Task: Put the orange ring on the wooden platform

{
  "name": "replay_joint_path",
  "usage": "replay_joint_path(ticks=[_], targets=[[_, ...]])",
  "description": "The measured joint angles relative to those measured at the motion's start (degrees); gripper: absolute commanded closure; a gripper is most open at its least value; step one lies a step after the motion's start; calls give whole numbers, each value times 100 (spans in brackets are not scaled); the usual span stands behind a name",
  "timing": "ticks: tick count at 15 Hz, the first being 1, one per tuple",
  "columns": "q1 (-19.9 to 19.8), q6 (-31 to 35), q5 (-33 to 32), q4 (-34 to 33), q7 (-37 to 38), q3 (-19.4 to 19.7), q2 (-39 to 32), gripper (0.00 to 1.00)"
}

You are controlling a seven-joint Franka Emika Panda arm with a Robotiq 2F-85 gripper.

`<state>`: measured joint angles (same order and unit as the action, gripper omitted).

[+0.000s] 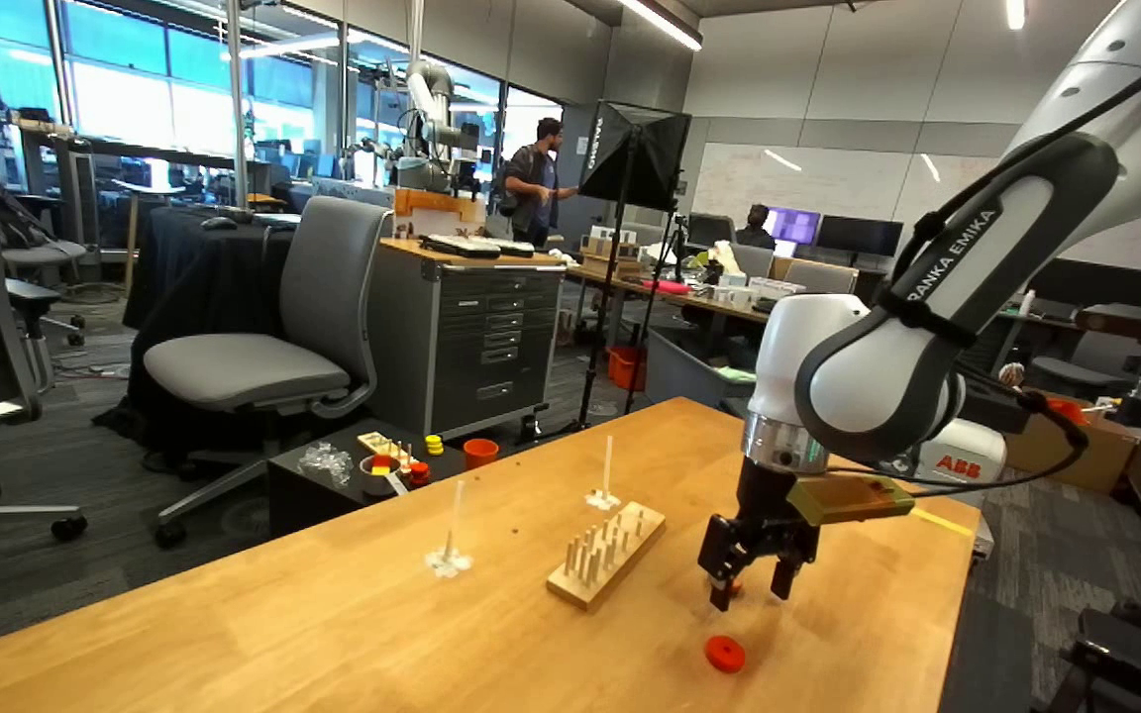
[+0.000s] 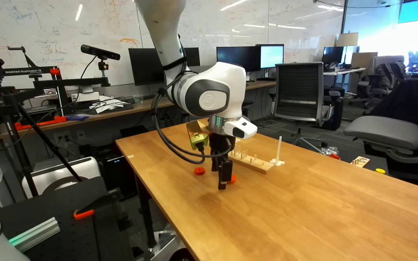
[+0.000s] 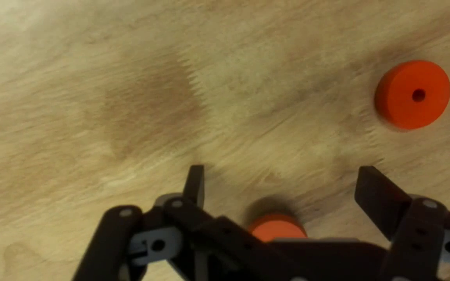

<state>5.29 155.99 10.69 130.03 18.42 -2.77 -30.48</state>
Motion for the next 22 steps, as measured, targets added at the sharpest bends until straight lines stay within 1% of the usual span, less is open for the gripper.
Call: replay_joint_path(ticks=[2,6,8,10,13,16,19,22], targets=[[-4,203,4,118,1,-5,78,0],[17,510,4,143,60,-1,104,0],[117,546,4,120,159,55,104,0],[302,523,-9,71,322,168,88,0],[620,337,-93,-70,644,398,20,0],[861,-15,-178,-270,980,617,-63,0],[915,-419,-229,-529,1228,739,-164,0],[850,-753,-229,-808,1321,788,-263,0]])
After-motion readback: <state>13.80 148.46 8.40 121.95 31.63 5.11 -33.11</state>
